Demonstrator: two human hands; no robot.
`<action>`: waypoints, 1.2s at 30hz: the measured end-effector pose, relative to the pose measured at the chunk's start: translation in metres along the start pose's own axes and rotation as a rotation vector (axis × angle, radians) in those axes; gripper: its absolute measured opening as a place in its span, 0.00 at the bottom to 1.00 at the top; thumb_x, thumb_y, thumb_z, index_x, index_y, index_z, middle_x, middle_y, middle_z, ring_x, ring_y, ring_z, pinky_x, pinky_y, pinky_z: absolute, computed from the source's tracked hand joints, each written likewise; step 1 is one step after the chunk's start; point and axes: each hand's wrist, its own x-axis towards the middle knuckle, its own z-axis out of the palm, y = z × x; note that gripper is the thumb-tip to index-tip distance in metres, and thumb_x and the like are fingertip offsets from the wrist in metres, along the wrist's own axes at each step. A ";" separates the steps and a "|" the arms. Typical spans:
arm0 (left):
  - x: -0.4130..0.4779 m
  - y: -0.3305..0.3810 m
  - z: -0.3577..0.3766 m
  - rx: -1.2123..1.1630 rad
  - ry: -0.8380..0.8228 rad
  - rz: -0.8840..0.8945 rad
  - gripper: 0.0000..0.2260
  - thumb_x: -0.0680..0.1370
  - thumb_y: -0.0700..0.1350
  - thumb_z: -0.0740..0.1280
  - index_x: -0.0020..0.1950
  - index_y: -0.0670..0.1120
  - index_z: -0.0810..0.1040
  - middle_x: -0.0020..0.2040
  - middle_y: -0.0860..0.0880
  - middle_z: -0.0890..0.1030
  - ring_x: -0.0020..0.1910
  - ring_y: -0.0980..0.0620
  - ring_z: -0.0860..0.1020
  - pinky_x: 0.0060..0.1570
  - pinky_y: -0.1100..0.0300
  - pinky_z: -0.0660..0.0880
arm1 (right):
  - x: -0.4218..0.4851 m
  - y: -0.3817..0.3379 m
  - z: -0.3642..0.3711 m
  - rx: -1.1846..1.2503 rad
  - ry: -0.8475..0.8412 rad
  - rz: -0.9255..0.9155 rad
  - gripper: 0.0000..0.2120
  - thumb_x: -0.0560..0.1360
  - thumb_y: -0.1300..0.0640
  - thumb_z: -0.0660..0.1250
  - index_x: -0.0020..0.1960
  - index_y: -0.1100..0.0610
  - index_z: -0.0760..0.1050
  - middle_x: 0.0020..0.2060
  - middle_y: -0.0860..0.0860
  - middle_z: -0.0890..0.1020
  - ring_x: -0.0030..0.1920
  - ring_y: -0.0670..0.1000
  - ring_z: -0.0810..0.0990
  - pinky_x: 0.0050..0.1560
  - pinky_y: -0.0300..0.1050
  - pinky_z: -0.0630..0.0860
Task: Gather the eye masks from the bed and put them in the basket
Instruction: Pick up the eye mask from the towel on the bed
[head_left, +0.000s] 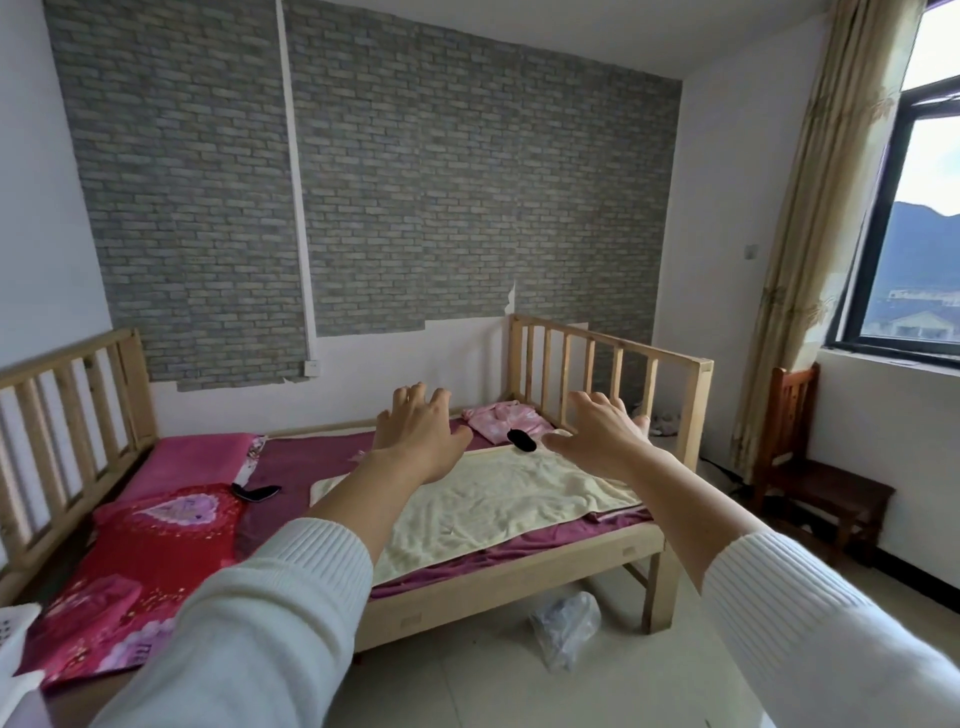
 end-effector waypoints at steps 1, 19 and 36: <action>0.017 0.003 0.011 -0.005 -0.008 0.003 0.27 0.76 0.58 0.57 0.73 0.48 0.63 0.74 0.44 0.63 0.73 0.43 0.58 0.67 0.45 0.65 | 0.016 0.007 0.009 0.002 -0.012 0.004 0.32 0.71 0.40 0.65 0.70 0.53 0.62 0.67 0.53 0.70 0.68 0.58 0.65 0.66 0.65 0.59; 0.424 -0.023 0.236 -0.002 -0.123 0.095 0.24 0.76 0.57 0.59 0.68 0.47 0.68 0.68 0.43 0.68 0.68 0.41 0.64 0.62 0.43 0.68 | 0.401 0.100 0.217 -0.067 -0.097 0.110 0.34 0.71 0.34 0.60 0.69 0.54 0.63 0.67 0.55 0.70 0.67 0.59 0.65 0.64 0.65 0.61; 0.723 -0.013 0.494 -0.059 -0.293 0.058 0.25 0.76 0.59 0.59 0.67 0.45 0.67 0.69 0.42 0.68 0.67 0.40 0.66 0.60 0.45 0.70 | 0.712 0.247 0.399 -0.129 -0.263 0.138 0.35 0.72 0.41 0.65 0.73 0.53 0.59 0.70 0.55 0.68 0.72 0.58 0.62 0.69 0.69 0.57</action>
